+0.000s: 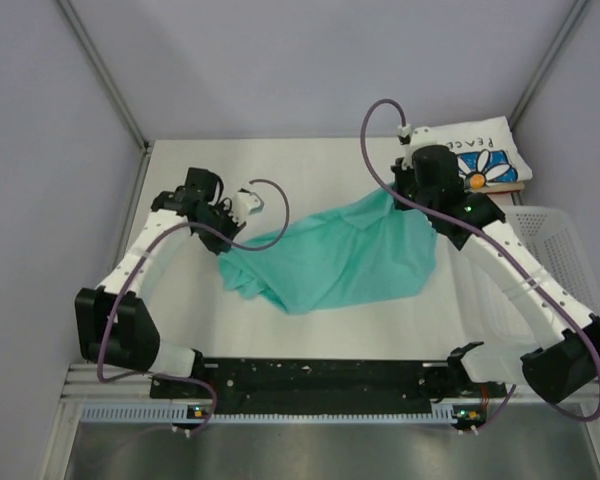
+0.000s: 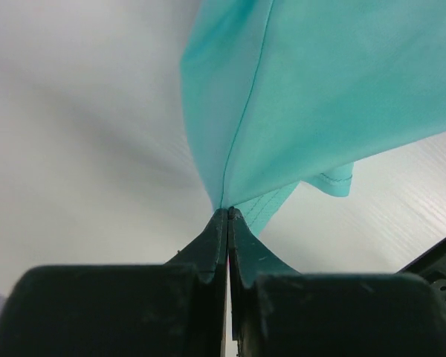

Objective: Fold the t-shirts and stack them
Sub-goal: Flatten out the tshirt

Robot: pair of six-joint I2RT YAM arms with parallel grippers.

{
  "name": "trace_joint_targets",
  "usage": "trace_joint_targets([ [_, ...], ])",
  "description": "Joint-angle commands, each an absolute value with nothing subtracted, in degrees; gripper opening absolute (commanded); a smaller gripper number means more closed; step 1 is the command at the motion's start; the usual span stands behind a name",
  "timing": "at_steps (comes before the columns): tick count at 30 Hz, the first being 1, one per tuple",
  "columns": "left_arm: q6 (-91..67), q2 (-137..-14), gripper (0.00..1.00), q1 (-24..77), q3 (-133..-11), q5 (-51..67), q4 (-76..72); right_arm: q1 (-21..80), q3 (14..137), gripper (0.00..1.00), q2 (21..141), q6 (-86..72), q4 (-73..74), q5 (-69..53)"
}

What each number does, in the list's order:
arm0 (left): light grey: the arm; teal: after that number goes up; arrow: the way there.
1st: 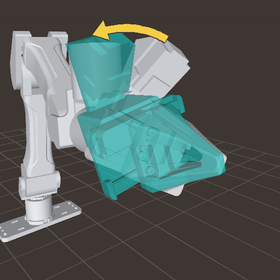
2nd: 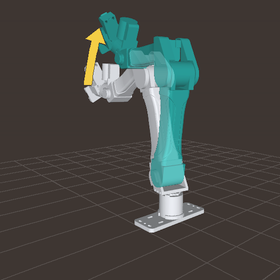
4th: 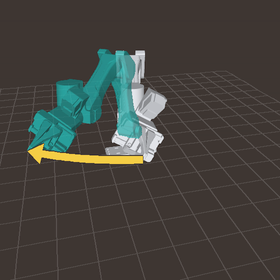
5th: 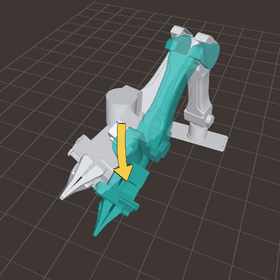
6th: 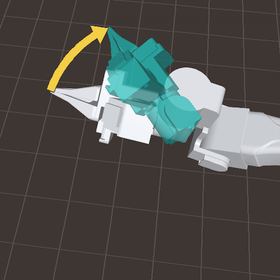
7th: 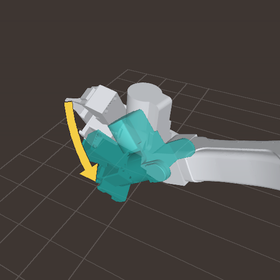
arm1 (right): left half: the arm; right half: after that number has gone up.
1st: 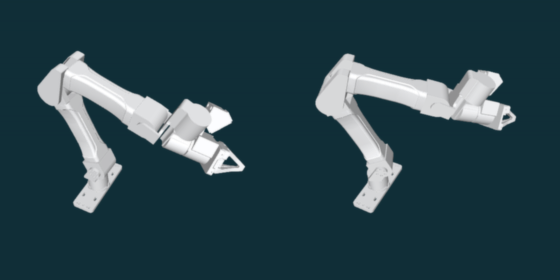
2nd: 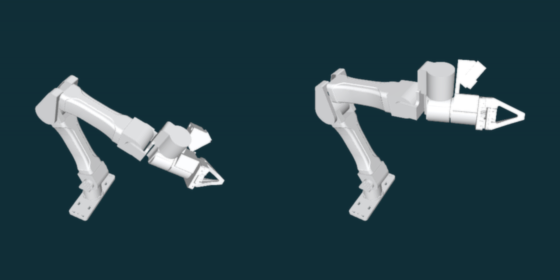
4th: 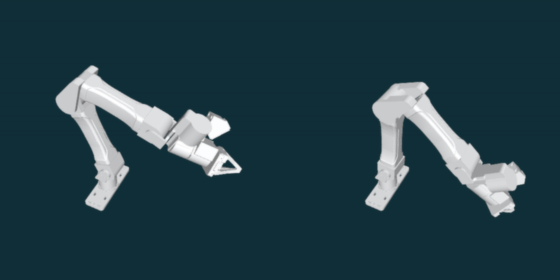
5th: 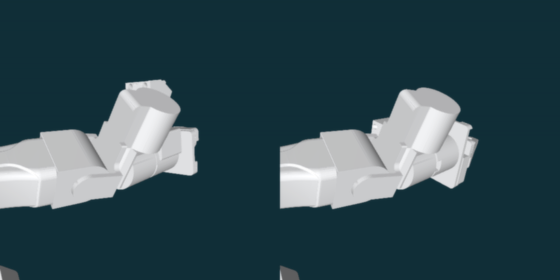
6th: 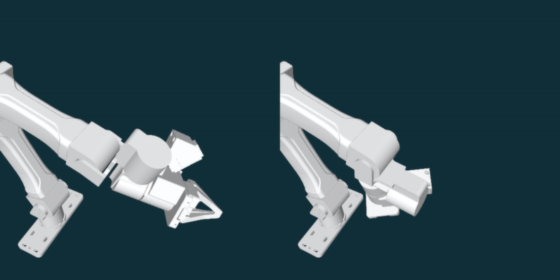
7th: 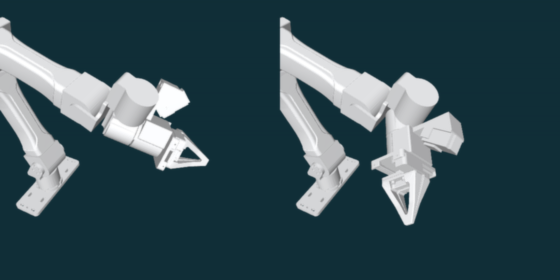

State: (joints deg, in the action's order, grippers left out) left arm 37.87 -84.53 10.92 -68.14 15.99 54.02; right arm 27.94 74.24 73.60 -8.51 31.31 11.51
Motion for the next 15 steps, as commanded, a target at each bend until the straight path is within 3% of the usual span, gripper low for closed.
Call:
trace_joint_targets([
  [1,37.4,-76.2,0.0,10.6,-72.7,11.5,56.2,27.5,77.9,0.0,67.8,-7.1,30.2,14.1],
  [15,41.1,-58.5,0.0,10.6,-89.5,-10.6,53.1,27.5,94.5,0.0,57.6,-6.1,32.2,7.0],
])
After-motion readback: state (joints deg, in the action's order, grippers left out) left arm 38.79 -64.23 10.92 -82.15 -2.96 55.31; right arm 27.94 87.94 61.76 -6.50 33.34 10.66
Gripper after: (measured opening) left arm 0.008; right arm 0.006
